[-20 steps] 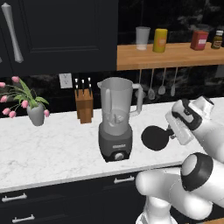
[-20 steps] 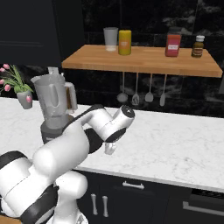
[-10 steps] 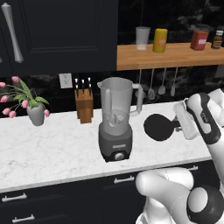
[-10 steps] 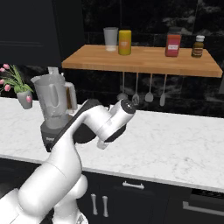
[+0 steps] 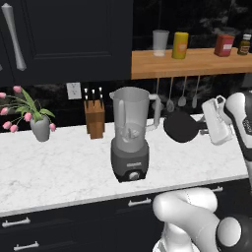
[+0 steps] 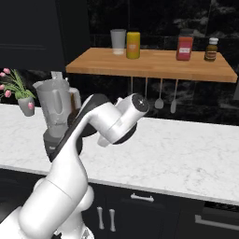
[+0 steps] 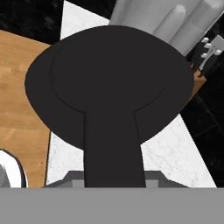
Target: Close the lid blender by securely placing the lid on top.
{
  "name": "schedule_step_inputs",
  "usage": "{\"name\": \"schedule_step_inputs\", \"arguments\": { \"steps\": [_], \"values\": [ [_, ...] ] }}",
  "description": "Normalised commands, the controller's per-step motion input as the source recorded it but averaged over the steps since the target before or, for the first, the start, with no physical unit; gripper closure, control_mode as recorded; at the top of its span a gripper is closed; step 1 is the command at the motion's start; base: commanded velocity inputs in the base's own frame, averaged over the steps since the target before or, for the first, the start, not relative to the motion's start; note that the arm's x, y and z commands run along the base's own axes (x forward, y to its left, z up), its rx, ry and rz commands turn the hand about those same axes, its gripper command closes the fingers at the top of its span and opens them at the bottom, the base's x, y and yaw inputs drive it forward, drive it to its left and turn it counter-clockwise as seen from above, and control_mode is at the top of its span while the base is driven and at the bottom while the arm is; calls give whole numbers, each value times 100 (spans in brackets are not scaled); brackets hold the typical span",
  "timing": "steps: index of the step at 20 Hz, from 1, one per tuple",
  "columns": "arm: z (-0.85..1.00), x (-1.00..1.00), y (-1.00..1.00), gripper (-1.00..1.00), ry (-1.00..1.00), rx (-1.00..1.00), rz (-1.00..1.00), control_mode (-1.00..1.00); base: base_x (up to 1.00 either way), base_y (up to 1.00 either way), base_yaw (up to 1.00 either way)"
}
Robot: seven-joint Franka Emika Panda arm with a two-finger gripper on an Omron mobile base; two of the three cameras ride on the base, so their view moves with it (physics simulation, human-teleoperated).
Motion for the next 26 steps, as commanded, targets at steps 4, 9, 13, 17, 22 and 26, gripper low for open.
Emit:
{"name": "schedule_step_inputs", "arguments": {
  "steps": [4, 9, 13, 17, 22, 26],
  "values": [
    [76, 0, 19, 100, 0, 11, -1, -100, 0, 0, 0],
    [66, 0, 32, 100, -1, 11, 0, -100, 0, 0, 0],
    [60, 0, 41, 100, 0, 9, 0, -100, 0, 0, 0],
    [62, 3, 50, 100, 0, 6, -1, -100, 0, 0, 0],
    [59, 27, 48, 100, 0, 1, -2, -100, 0, 0, 0],
    [29, 33, 28, 100, 5, 0, -1, -100, 0, 0, 0]
  ]
}}
